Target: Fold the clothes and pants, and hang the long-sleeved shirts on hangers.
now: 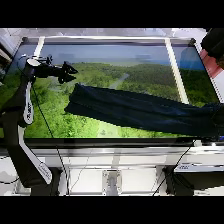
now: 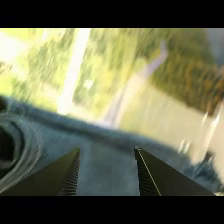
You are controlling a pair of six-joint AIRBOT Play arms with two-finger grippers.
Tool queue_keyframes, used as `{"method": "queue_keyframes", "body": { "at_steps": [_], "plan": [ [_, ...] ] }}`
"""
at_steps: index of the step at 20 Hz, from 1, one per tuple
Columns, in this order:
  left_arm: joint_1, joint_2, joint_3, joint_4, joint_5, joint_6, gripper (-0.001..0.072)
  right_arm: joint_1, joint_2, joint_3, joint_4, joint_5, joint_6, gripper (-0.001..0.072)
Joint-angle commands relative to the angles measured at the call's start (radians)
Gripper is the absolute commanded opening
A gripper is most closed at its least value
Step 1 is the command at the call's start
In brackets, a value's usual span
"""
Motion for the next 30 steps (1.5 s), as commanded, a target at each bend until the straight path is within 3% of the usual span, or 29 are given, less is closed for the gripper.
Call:
{"method": "queue_keyframes", "body": {
  "at_steps": [1, 4, 6, 13, 16, 20, 22, 23, 24, 26, 27, 30],
  "plan": [
    [0.004, -0.001, 0.001, 0.182, -0.208, 0.016, 0.0415, 0.001, -0.004, 0.091, 0.034, 0.162, -0.037, 0.0444],
    [-0.012, -0.001, 0.000, 0.486, -0.400, 0.015, 0.0416, 0.001, 0.029, 0.102, 0.045, 0.276, -0.127, 0.0443],
    [-0.026, -0.001, 0.000, 0.594, -0.441, 0.035, 0.0416, 0.001, 0.047, 0.102, 0.045, 0.335, -0.135, 0.0443],
    [-0.036, -0.001, -0.001, 0.699, -0.413, 0.074, 0.0416, 0.001, 0.081, 0.100, 0.048, 0.475, -0.144, 0.0443],
    [-0.051, -0.005, -0.001, 0.617, -0.331, 0.122, 0.0415, 0.001, 0.082, 0.100, 0.068, 0.517, -0.144, 0.0443],
    [-0.102, -0.014, -0.007, 0.618, -0.318, 0.219, 0.0415, 0.001, 0.082, 0.100, 0.080, 0.553, -0.143, 0.0442],
    [-0.113, -0.022, -0.008, 0.617, -0.307, 0.218, 0.0414, 0.001, 0.082, 0.100, 0.083, 0.561, -0.143, 0.0442],
    [-0.116, -0.027, -0.008, 0.614, -0.306, 0.218, 0.0400, 0.001, 0.082, 0.100, 0.090, 0.562, -0.143, 0.0442],
    [-0.117, -0.031, -0.008, 0.614, -0.306, 0.218, 0.0318, 0.001, 0.082, 0.100, 0.097, 0.563, -0.143, 0.0443],
    [-0.121, -0.031, -0.008, 0.609, -0.306, 0.221, 0.0055, 0.001, 0.082, 0.100, 0.108, 0.568, -0.141, 0.0442],
    [-0.123, -0.027, -0.008, 0.607, -0.307, 0.229, 0.0009, 0.001, 0.082, 0.100, 0.109, 0.573, -0.141, 0.0443],
    [-0.119, 0.014, -0.007, 0.623, -0.345, 0.224, 0.0008, 0.001, 0.082, 0.100, 0.109, 0.592, -0.141, 0.0442]
  ]
}}
